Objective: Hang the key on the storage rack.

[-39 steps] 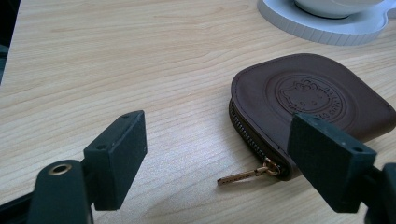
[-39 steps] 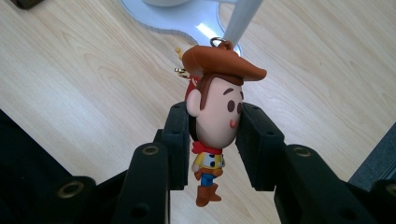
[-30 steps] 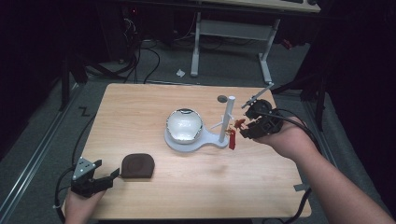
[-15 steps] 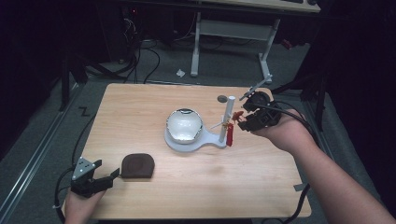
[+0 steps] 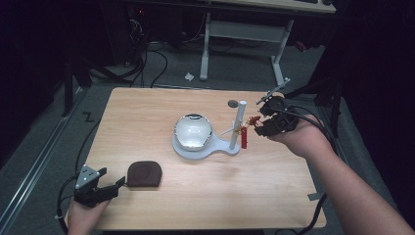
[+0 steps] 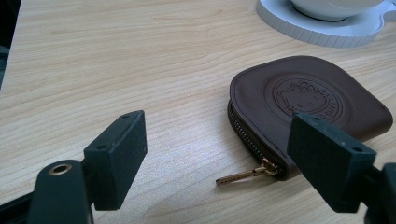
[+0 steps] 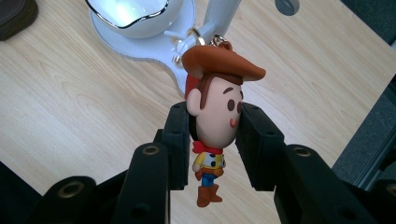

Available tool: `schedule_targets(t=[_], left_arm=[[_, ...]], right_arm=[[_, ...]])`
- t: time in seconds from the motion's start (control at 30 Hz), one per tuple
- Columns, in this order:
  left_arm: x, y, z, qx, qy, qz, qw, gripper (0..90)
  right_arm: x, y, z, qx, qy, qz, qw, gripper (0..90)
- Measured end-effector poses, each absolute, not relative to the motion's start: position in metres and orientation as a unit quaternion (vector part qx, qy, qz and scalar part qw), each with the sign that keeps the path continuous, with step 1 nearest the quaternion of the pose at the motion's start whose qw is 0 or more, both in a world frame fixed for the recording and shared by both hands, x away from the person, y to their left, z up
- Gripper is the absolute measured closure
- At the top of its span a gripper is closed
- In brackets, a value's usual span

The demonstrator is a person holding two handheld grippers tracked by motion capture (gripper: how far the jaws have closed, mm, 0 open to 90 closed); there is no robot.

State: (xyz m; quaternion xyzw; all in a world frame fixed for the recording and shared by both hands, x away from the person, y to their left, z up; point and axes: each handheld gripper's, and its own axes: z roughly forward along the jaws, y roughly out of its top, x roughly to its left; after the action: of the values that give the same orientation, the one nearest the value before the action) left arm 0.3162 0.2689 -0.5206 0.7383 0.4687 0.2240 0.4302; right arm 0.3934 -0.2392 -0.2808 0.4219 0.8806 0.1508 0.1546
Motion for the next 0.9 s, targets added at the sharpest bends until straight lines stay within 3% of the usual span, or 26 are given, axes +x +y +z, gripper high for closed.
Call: schedule_targets(t=[0.9], left_arm=[[0.316, 0.268, -0.521, 0.741, 0.467, 0.222, 0.428, 20.8]], right_arm=[[0.395, -0.253, -0.337, 0.441, 0.873, 0.164, 0.125, 66.0]])
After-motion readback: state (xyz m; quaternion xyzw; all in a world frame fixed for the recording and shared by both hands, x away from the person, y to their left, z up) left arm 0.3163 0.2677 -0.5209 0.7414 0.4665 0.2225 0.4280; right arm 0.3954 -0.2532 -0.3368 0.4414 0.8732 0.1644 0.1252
